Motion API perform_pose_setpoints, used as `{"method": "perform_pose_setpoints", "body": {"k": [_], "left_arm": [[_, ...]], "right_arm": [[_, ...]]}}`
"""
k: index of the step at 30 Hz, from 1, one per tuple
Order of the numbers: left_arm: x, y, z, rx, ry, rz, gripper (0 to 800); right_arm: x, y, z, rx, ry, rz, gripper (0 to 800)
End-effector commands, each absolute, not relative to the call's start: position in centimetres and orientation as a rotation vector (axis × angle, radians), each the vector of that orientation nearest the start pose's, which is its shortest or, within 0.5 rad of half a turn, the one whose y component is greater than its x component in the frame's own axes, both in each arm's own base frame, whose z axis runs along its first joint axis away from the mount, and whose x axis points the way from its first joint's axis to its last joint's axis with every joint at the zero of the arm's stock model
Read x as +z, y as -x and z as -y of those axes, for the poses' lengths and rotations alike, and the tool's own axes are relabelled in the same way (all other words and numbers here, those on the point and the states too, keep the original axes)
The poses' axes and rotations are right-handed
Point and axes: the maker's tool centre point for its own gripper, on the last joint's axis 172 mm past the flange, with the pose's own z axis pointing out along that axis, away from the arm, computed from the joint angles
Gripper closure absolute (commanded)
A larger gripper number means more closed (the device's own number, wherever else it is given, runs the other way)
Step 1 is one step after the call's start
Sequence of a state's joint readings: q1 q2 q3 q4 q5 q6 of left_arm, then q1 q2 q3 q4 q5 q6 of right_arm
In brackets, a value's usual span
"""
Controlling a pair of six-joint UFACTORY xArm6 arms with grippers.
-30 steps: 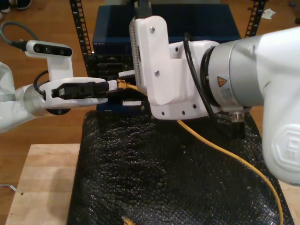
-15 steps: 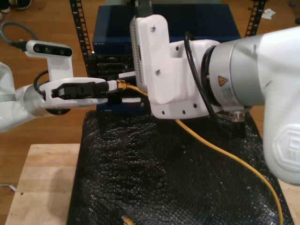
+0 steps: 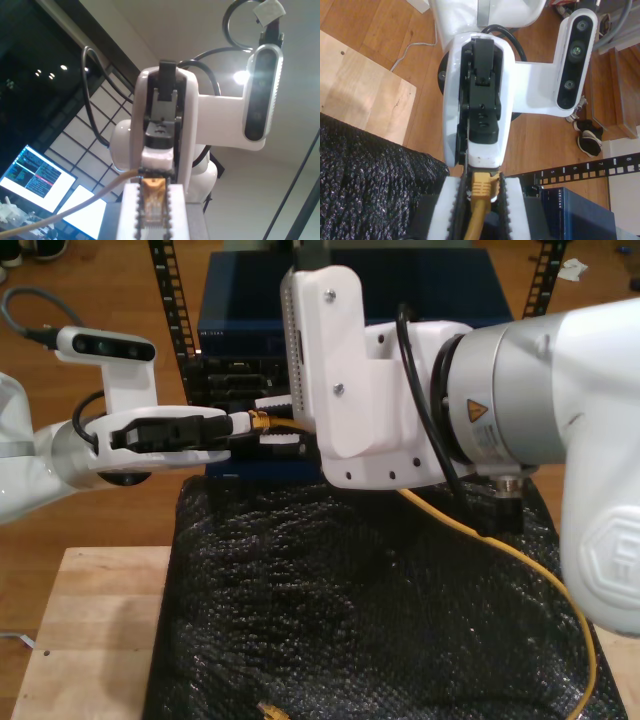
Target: Grab the cable and plug it in
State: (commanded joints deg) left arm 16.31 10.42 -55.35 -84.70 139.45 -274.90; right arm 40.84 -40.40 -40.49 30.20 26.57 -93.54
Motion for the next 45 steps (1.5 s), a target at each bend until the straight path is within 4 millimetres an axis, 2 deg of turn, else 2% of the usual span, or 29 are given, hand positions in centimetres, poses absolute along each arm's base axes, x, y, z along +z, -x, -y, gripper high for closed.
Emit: {"method": "perform_pose_setpoints", "body": {"k": [13,17,25,26,30,33,36,45], "left_arm": [[44.42,-33.02,14.47,0.374,-0.842,0.644,729],[44.42,-32.97,14.46,0.371,-0.842,0.644,729],[44.40,-33.00,14.48,0.369,-0.844,0.642,724],[44.42,-32.97,14.46,0.367,-0.843,0.642,708],[44.31,-33.04,14.51,0.355,-0.847,0.632,551],[44.34,-33.06,14.51,0.356,-0.846,0.632,476],[44.36,-33.09,14.50,0.358,-0.845,0.631,334],[44.36,-33.14,14.52,0.360,-0.846,0.630,94]], "right_arm": [[45.18,-33.92,-32.79,1.524,-1.487,-2.290,659],[45.18,-33.92,-32.79,1.524,-1.487,-2.290,740],[45.25,-33.90,-32.78,1.527,-1.488,-2.288,796],[45.25,-33.90,-32.78,1.527,-1.488,-2.288,798],[45.18,-33.92,-32.79,1.525,-1.491,-2.289,798],[45.18,-33.92,-32.79,1.525,-1.491,-2.289,798],[45.10,-33.94,-32.81,1.523,-1.492,-2.290,798],[45.05,-33.99,-32.86,1.527,-1.525,-2.282,799]]}}
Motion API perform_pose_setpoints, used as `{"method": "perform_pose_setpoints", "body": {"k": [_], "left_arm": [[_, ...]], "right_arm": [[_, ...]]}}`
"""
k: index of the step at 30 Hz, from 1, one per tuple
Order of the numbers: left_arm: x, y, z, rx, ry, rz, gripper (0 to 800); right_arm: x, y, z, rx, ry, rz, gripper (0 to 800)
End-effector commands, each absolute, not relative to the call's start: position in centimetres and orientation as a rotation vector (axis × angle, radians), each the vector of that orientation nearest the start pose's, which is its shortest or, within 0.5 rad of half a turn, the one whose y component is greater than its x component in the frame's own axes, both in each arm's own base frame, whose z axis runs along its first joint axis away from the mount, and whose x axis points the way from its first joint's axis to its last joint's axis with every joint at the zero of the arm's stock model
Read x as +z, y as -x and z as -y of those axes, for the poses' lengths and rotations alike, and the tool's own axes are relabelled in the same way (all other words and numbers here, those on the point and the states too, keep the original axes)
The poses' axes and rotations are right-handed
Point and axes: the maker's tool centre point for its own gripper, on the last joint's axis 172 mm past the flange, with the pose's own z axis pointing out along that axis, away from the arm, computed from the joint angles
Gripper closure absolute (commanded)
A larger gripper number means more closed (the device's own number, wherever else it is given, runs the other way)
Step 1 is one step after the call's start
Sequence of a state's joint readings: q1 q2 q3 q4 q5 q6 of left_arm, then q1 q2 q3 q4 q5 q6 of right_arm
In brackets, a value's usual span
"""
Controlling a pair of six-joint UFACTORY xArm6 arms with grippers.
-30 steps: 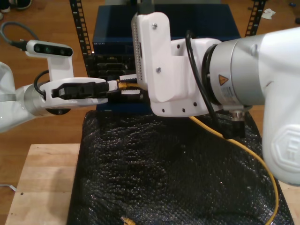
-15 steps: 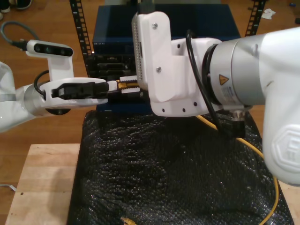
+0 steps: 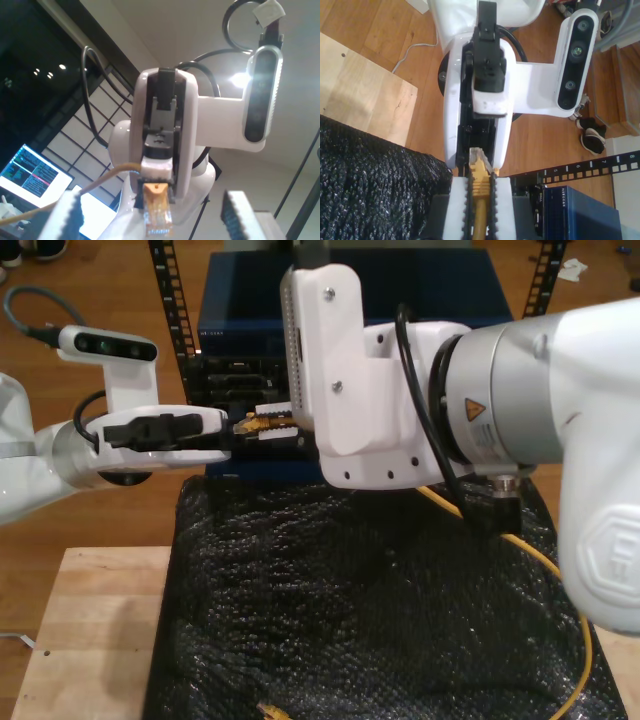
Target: Grab the cable and plug it in
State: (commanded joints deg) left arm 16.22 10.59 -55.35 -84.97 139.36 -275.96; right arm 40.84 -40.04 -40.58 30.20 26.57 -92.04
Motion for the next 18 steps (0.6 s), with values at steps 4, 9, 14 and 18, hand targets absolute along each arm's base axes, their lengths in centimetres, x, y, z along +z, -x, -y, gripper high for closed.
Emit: {"method": "perform_pose_setpoints", "body": {"k": [4,9,14,18], "left_arm": [[44.3,-33.2,14.5,0.361,-0.849,0.630,51],[44.2,-33.3,14.6,0.363,-0.856,0.628,16],[44.0,-33.5,14.7,0.369,-0.868,0.628,16],[43.7,-34.0,14.9,0.378,-0.889,0.624,15]], "right_arm": [[45.2,-34.2,-32.7,1.528,-1.528,-2.276,799],[45.3,-34.4,-32.8,1.533,-1.561,-2.262,799],[45.7,-35.5,-31.8,1.536,-1.596,-2.219,800],[46.2,-37.0,-30.3,1.542,-1.676,-2.145,800]]}}
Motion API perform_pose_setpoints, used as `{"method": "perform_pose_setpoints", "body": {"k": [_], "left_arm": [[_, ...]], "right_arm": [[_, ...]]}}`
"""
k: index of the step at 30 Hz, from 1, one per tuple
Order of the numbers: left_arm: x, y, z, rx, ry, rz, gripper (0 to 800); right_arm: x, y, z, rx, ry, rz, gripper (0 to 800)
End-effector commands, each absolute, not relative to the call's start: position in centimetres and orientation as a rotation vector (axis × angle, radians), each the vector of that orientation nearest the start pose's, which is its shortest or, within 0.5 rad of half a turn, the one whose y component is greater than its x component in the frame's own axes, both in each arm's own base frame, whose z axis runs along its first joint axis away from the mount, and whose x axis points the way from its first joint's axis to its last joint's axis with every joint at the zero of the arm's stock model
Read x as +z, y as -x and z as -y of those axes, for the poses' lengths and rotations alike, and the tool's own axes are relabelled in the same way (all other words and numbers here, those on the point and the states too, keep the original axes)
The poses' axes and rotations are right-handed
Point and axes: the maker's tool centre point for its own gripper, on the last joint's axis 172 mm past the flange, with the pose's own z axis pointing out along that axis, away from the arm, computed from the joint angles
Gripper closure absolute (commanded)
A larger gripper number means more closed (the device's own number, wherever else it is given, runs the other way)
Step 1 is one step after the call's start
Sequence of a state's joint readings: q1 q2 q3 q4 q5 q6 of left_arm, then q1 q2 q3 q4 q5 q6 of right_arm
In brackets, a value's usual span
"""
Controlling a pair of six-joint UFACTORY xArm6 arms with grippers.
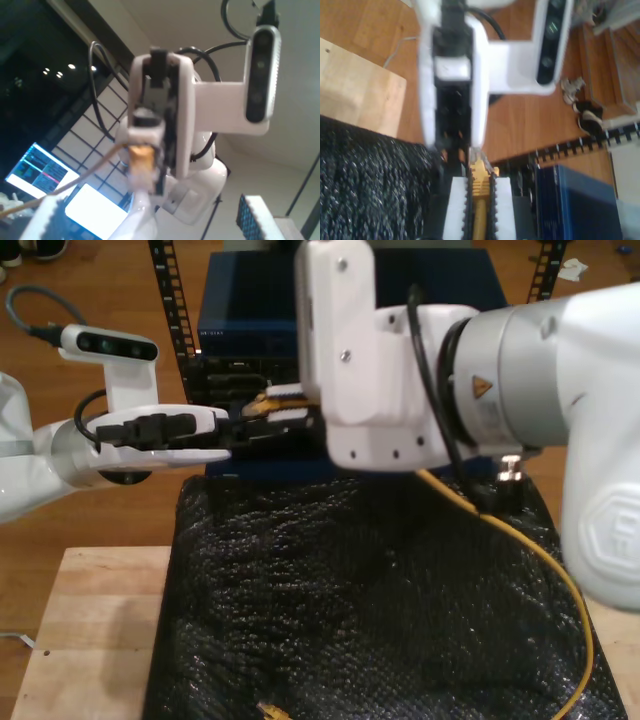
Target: Grab the cable and plug it in
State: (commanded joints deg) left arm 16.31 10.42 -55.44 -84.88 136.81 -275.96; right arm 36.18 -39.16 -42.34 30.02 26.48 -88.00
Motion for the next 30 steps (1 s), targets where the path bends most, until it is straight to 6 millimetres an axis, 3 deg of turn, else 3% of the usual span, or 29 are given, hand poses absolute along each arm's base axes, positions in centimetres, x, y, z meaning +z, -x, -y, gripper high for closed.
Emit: {"method": "perform_pose_setpoints", "body": {"k": [7,11,16,24,30], "left_arm": [[43.1,-34.6,15.3,0.398,-0.927,0.624,11],[42.7,-35.2,15.5,0.412,-0.953,0.620,10],[42.8,-35.4,15.8,0.435,-0.985,0.637,10],[42.4,-36.6,16.5,0.497,-1.101,0.669,10],[40.4,-36.7,16.9,0.497,-1.244,0.723,8]], "right_arm": [[46.4,-39.7,-27.7,1.523,-1.760,-2.047,800],[45.7,-41.5,-26.7,1.500,-1.849,-1.994,800],[44.7,-44.2,-24.1,1.465,-1.980,-1.884,800],[43.8,-45.6,-23.7,1.446,-2.086,-1.826,800],[42.8,-47.1,-20.6,1.407,-2.147,-1.745,800]]}}
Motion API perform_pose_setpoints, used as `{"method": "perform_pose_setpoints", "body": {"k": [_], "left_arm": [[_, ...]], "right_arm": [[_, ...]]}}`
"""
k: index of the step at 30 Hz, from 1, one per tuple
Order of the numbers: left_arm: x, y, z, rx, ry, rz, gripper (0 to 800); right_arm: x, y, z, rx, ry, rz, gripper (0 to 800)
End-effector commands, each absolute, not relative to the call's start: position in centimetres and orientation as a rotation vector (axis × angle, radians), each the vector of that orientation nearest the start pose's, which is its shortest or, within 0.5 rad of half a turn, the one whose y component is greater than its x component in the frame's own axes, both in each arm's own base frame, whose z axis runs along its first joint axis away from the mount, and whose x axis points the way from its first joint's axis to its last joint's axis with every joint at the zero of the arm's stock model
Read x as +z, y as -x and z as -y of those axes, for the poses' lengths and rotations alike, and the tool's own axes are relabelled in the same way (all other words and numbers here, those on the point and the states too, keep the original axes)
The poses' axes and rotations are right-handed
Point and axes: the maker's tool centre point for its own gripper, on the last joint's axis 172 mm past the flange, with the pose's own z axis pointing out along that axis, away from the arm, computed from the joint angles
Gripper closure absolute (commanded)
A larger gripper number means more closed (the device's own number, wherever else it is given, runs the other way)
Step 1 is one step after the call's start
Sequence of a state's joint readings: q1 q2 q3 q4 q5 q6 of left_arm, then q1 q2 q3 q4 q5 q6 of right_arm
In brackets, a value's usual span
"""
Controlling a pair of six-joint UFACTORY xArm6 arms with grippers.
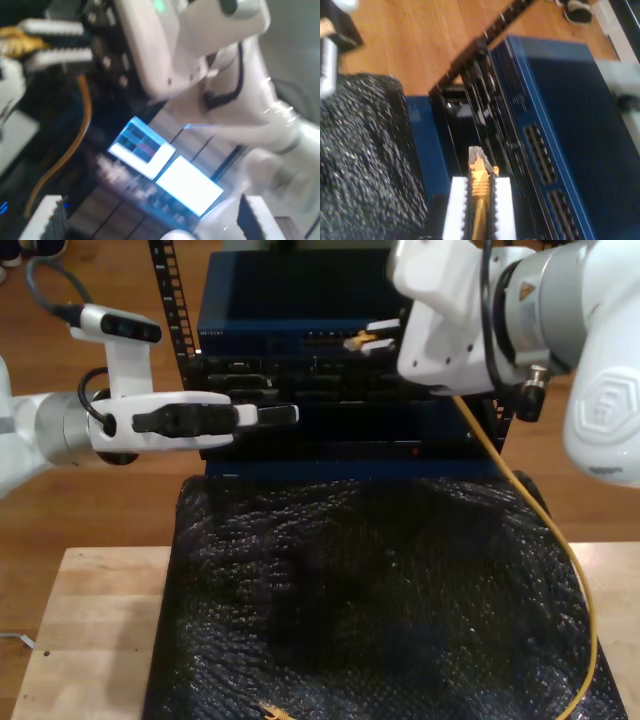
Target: Grab the cable and plug it in
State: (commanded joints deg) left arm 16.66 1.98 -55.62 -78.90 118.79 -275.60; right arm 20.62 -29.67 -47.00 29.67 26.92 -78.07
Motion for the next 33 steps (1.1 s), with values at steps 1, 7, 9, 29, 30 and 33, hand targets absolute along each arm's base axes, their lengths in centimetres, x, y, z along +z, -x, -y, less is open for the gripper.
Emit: {"method": "perform_pose_setpoints", "body": {"k": [1,7,9,29,30,33], "left_arm": [[40.0,-36.7,16.9,0.495,-1.266,0.731,7],[38.7,-36.7,16.8,0.485,-1.342,0.764,6],[38.8,-36.8,16.7,0.494,-1.363,0.783,6],[34.7,-35.8,12.6,0.366,-1.697,1.090,5],[34.4,-35.7,12.2,0.358,-1.721,1.108,5],[33.8,-35.3,11.3,0.332,-1.770,1.146,5]], "right_arm": [[42.6,-47.3,-20.1,-1.436,2.211,1.783,800],[38.9,-48.3,-17.8,-1.335,2.298,1.748,800],[38.5,-48.6,-16.4,-1.322,2.334,1.724,800],[32.9,-49.4,-10.6,-1.188,2.500,1.674,800],[32.8,-49.4,-10.5,-1.187,2.501,1.675,800],[32.6,-49.4,-10.4,-1.179,2.505,1.679,800]]}}
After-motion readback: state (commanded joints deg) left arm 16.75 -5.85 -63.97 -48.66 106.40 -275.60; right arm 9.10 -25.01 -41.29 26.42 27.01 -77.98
